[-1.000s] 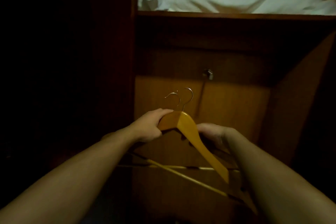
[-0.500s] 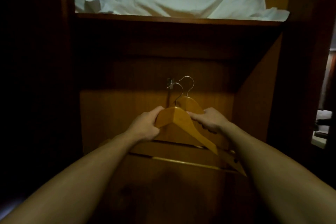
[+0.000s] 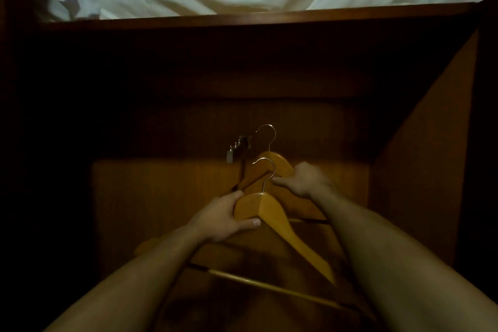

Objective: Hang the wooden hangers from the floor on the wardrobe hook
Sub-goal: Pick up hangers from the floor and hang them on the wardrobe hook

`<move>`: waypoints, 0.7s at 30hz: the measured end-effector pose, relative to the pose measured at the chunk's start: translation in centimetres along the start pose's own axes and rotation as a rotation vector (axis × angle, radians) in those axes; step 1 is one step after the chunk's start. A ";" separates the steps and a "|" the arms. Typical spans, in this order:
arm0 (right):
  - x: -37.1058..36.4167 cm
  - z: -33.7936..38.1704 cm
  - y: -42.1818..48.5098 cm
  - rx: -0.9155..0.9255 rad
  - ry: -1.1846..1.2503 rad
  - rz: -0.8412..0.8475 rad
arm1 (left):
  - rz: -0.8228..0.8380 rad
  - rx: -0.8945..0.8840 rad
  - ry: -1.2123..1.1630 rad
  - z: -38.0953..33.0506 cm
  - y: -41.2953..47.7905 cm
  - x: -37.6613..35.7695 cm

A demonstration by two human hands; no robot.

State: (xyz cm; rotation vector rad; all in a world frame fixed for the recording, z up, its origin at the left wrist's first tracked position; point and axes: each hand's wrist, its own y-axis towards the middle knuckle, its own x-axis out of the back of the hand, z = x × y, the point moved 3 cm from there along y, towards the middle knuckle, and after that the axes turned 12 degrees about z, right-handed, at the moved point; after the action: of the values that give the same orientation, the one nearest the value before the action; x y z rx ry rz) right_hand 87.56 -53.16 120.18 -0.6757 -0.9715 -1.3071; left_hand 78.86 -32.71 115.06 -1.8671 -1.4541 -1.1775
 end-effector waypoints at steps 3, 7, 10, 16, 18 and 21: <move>-1.0 0.7 3.7 0.025 0.019 0.061 | -0.027 0.029 0.021 0.8 2.3 0.4; -2.0 1.6 8.1 0.046 0.066 0.100 | -0.042 0.050 0.036 1.5 4.7 1.2; -2.5 2.2 9.9 0.054 0.070 0.119 | -0.019 0.097 0.066 2.6 5.9 1.4; -5.0 2.3 12.7 0.049 0.080 0.165 | -0.051 0.150 0.070 4.6 6.9 1.5; -5.8 2.2 13.2 0.051 0.100 0.185 | -0.060 0.156 0.067 5.0 7.2 1.5; -6.6 2.2 13.7 0.053 0.117 0.206 | -0.067 0.166 0.064 5.5 7.4 1.5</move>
State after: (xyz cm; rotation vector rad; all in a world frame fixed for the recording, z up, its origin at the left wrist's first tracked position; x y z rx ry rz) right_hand 100.68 -45.80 116.87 -0.6341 -0.8164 -1.1230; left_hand 87.79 -29.80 114.50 -1.6671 -1.5404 -1.1007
